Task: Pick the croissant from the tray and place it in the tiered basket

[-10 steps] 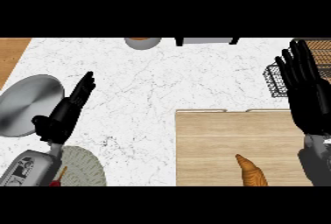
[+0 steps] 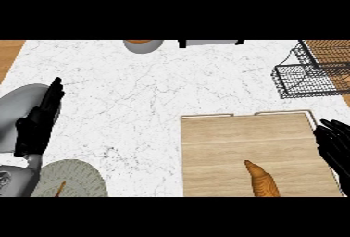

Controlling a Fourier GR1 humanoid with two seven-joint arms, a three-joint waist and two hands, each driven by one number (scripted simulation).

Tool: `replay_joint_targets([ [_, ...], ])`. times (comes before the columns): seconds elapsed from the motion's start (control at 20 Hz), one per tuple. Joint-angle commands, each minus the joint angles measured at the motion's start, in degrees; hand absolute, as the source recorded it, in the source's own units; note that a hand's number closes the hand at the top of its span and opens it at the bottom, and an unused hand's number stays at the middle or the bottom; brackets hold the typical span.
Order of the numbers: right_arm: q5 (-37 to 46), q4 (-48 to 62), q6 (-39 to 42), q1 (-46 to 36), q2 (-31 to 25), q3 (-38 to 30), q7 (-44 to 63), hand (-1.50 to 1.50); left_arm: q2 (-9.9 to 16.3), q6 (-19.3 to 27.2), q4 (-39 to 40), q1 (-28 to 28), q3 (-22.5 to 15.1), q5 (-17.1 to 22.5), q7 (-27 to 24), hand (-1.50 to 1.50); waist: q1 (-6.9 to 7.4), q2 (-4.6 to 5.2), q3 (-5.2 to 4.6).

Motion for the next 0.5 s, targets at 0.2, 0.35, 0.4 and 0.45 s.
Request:
replay_joint_targets([
  [0.2,3.3,-13.9,-4.2,30.9,2.1,-1.6,-1.7,-1.50,-1.8,4.0,-1.4,2.7,-1.2,-3.4,2.6,0.00,2.15,-0.16,-0.29],
  [0.35,2.1,-17.8,3.4,34.8,-7.2,-6.1,2.6,-1.50,-1.0,3.1,-3.3,2.7,-1.2,-3.9,3.1,0.00,3.18,-0.14,-0.27],
  [0.4,2.7,-19.0,6.4,37.0,-9.1,-4.3,3.7,-1.50,0.1,1.7,-2.5,1.1,0.3,-2.3,3.9,0.00,2.90,-0.10,-0.30],
  [0.45,3.6,-21.1,6.6,36.8,-12.1,-4.0,7.1,-1.50,1.4,0.5,-3.2,1.8,0.5,-2.0,4.7,0.00,3.69,-0.02,-0.35],
])
